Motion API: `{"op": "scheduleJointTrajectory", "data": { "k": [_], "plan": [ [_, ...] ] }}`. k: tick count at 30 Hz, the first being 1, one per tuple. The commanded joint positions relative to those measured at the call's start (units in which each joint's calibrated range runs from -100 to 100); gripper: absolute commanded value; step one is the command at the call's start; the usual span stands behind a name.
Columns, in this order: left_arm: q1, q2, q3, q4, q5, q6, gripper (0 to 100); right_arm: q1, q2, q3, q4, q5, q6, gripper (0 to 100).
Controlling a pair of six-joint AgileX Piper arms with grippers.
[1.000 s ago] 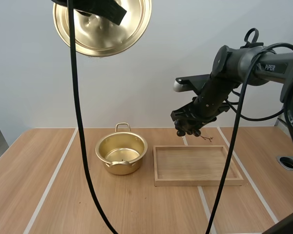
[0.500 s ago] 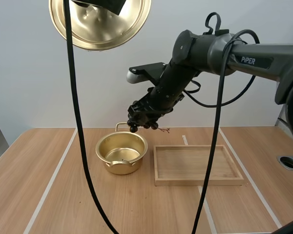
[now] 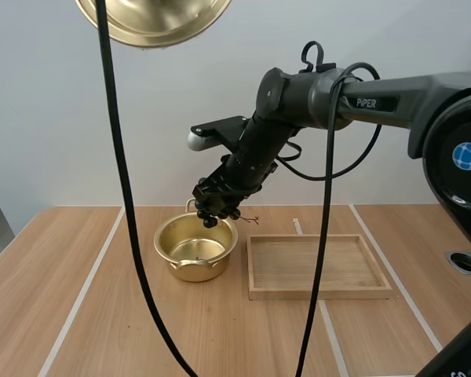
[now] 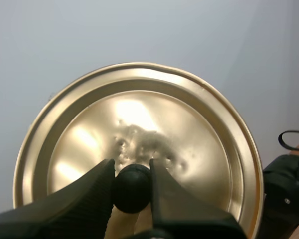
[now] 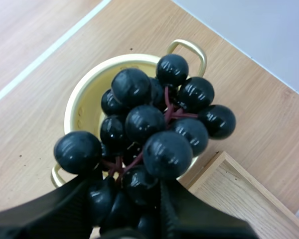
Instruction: Open the pot, put the grape inside, and close it
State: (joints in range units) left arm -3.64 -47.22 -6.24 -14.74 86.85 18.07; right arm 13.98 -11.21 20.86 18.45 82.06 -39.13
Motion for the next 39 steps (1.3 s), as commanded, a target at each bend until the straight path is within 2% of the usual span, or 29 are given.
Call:
{"op": "scheduleJointTrajectory", "data": {
  "k": [1, 13, 18, 25, 31, 39],
  "plan": [
    [-0.19, -0.44, -2.69, -0.88, 1.03, -0.79, 0, 0.04, 1.37, -0.76, 0.99, -1.58, -1.46, 0],
    [-0.19, -0.44, -4.72, -0.88, 3.31, -0.79, 0, 0.04, 7.47, -7.27, 3.45, 0.76, -3.05, 0],
    [-0.19, -0.44, -4.72, -0.88, 3.31, -0.79, 0, 1.75, 8.95, -7.45, 3.26, 0.98, -3.91, 0],
    [-0.19, -0.44, -4.72, 0.13, 3.29, -0.79, 0, 4.31, 12.64, -7.45, 1.81, -1.73, -3.20, 0],
    [-0.19, -0.44, -4.72, 0.83, 3.87, -0.79, 0, 4.37, 16.40, -7.45, -1.22, -4.15, -2.18, 0],
    [-0.19, -0.44, -4.72, 0.83, 4.41, -0.79, 0, 4.37, 18.71, -7.45, -1.64, -11.19, -2.18, 0]
  ]
}}
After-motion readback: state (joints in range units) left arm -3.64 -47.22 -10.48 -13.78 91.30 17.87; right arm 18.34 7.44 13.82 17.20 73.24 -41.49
